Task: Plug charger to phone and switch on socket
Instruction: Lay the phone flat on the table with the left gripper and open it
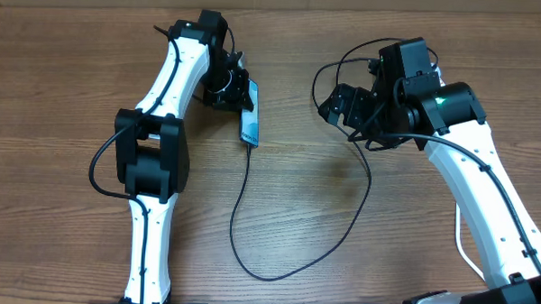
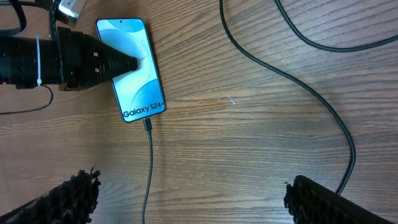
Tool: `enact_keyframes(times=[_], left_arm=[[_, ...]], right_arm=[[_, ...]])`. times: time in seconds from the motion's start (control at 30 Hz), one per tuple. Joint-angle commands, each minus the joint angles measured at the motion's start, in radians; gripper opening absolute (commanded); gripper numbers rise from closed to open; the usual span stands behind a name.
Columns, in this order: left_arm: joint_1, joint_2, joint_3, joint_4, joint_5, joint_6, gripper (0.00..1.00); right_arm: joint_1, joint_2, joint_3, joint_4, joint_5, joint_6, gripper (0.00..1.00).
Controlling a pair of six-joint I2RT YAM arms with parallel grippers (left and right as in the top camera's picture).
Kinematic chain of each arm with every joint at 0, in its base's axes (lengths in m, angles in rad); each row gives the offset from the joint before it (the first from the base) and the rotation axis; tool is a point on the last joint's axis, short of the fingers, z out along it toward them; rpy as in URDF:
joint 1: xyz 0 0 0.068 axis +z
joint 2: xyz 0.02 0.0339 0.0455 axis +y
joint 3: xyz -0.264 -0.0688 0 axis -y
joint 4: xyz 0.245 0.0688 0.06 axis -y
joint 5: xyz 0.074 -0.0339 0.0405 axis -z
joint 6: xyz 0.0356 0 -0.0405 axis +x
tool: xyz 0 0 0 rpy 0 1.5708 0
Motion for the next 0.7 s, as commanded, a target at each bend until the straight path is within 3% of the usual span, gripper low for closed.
enact_keyframes(times=[0.0,0.27,0.67], left_arm=[[-0.002,0.008,0.0,-0.015,-0.058,-0.01,0.21],[-0.002,0.008,0.0,-0.026,-0.174,-0.022,0.24],[-0.002,0.007,0.001,-0.036,-0.179,-0.021,0.22]], right_arm=[[-0.004,0.005,0.006,0.005,0.011,-0.007,0.98],[-0.004,0.005,0.006,0.004,0.011,-0.008,0.98],[-0.004,0.005,0.006,0.002,0.012,-0.008,0.98]])
